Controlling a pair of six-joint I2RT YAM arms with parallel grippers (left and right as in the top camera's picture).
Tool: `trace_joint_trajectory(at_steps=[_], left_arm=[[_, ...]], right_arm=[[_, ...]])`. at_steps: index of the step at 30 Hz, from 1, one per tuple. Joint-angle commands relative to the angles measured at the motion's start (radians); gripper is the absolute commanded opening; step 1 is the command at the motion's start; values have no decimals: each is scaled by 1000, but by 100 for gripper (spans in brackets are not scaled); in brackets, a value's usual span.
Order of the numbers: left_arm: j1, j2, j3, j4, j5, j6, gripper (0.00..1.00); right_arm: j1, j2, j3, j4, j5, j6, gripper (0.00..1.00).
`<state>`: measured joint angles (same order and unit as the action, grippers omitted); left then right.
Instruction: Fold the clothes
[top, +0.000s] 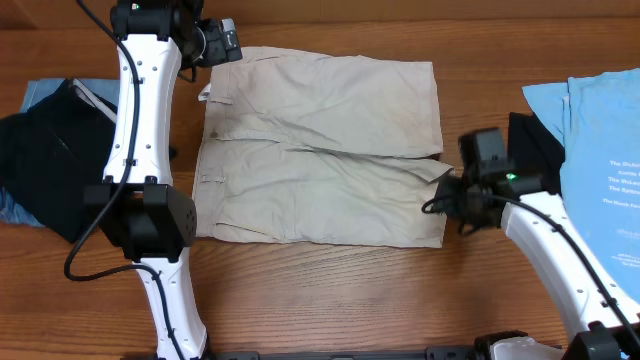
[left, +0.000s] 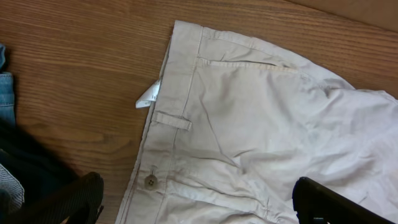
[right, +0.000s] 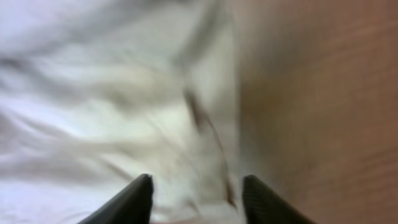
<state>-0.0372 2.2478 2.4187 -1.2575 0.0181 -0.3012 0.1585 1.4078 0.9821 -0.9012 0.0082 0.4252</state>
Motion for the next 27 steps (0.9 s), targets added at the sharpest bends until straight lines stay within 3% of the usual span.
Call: trace_joint_trajectory(at_steps=[1, 9, 12, 17, 21, 27], left_arm=[[4, 0, 10, 1, -2, -13, 100], [4, 0, 10, 1, -2, -13, 100], [4, 0, 10, 1, -2, -13, 100], [4, 0, 10, 1, -2, -13, 100], [4, 0, 10, 1, -2, -13, 100], [4, 0, 10, 1, -2, -13, 100]], right_arm=[[-3, 2, 58, 149, -57, -10, 4], [-2, 307, 58, 545, -196, -119, 4], [-7, 427, 60, 579, -163, -119, 4], [-16, 427, 85, 579, -168, -139, 4], [-16, 418, 279, 448, -247, -138, 4], [-16, 401, 660, -120, -229, -138, 4]])
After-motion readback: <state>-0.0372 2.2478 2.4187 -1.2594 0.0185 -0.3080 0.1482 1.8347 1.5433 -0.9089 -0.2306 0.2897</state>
